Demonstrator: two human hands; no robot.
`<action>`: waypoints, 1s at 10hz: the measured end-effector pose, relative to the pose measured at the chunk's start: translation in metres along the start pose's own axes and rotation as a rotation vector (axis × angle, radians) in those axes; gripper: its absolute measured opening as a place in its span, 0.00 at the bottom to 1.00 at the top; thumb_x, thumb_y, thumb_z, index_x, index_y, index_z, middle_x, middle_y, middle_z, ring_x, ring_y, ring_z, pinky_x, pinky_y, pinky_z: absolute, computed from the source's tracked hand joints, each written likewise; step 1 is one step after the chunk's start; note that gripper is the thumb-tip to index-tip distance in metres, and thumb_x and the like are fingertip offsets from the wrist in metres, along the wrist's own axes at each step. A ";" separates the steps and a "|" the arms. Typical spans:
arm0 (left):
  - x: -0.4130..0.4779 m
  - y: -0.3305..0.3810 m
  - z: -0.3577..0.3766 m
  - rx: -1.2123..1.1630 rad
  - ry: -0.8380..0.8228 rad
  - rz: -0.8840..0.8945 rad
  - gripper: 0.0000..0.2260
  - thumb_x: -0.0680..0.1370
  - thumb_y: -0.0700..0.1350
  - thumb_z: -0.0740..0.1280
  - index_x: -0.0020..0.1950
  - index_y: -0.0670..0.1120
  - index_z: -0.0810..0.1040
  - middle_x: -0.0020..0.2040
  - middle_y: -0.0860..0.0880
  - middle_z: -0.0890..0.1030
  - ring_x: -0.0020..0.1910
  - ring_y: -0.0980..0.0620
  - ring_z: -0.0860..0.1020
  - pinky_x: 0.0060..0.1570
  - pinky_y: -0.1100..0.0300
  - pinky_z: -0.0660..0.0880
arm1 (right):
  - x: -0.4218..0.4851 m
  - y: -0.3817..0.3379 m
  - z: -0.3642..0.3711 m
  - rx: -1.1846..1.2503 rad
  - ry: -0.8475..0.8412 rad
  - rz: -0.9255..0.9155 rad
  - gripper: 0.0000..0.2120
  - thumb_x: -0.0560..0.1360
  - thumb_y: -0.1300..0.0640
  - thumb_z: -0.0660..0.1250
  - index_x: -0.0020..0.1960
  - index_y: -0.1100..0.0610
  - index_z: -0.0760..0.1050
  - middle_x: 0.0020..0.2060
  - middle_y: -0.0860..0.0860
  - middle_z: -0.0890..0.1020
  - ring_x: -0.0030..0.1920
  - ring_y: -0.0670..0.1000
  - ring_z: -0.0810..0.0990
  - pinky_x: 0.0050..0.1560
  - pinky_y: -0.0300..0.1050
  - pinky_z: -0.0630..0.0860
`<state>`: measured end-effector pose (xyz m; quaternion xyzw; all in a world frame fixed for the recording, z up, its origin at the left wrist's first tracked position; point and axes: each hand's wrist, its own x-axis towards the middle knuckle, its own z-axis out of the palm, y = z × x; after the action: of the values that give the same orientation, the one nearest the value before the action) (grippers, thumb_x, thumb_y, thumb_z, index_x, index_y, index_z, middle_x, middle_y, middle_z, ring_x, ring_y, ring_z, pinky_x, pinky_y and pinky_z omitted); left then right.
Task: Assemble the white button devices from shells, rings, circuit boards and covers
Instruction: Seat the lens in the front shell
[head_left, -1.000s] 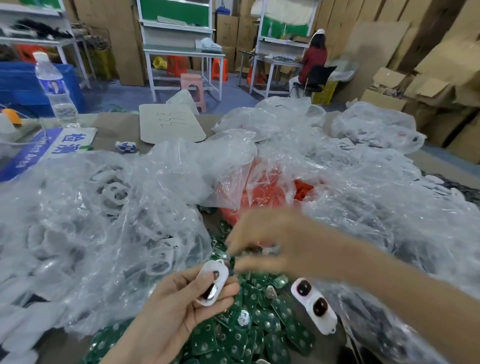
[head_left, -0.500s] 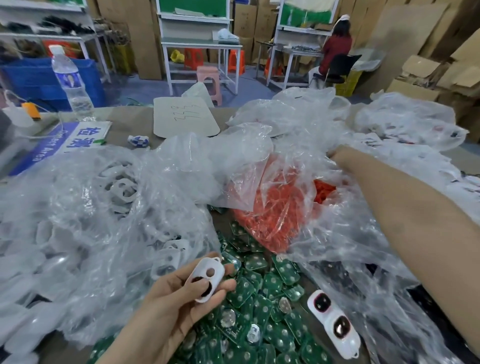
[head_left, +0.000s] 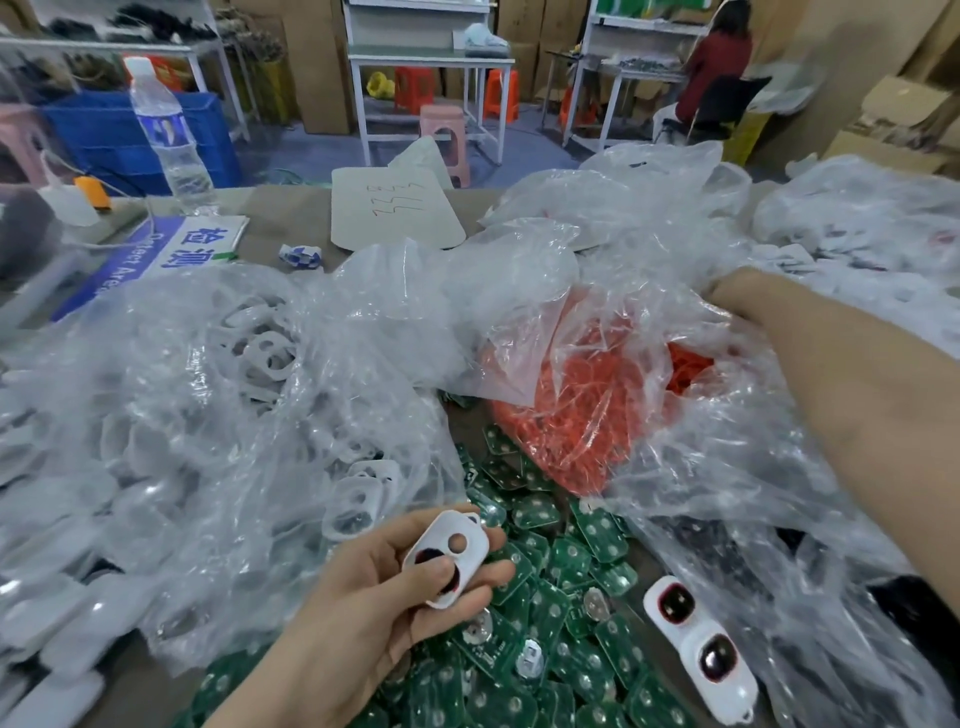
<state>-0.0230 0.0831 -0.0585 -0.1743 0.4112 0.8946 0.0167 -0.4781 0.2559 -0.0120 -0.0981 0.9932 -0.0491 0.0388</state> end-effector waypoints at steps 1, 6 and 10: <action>0.002 0.001 0.000 0.032 -0.003 -0.014 0.14 0.68 0.31 0.67 0.50 0.39 0.85 0.55 0.34 0.82 0.52 0.36 0.83 0.38 0.57 0.82 | 0.008 0.011 0.002 0.036 -0.022 0.016 0.19 0.82 0.59 0.57 0.71 0.64 0.68 0.69 0.62 0.71 0.68 0.61 0.70 0.69 0.53 0.66; 0.000 0.002 0.003 0.040 -0.040 0.011 0.17 0.68 0.31 0.66 0.56 0.36 0.81 0.53 0.31 0.82 0.51 0.38 0.83 0.39 0.59 0.82 | 0.003 0.017 0.008 0.291 0.202 0.179 0.16 0.73 0.59 0.69 0.59 0.66 0.77 0.58 0.64 0.78 0.60 0.63 0.76 0.57 0.52 0.73; 0.002 -0.002 -0.002 0.040 -0.037 0.005 0.16 0.78 0.27 0.59 0.63 0.36 0.75 0.54 0.34 0.82 0.53 0.40 0.83 0.41 0.60 0.82 | -0.024 0.017 -0.011 0.611 0.400 0.206 0.10 0.72 0.57 0.71 0.49 0.62 0.78 0.51 0.62 0.82 0.37 0.53 0.77 0.43 0.39 0.72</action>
<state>-0.0241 0.0825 -0.0623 -0.1564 0.4292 0.8892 0.0254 -0.4593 0.2782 -0.0009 0.0298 0.9254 -0.3569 -0.1236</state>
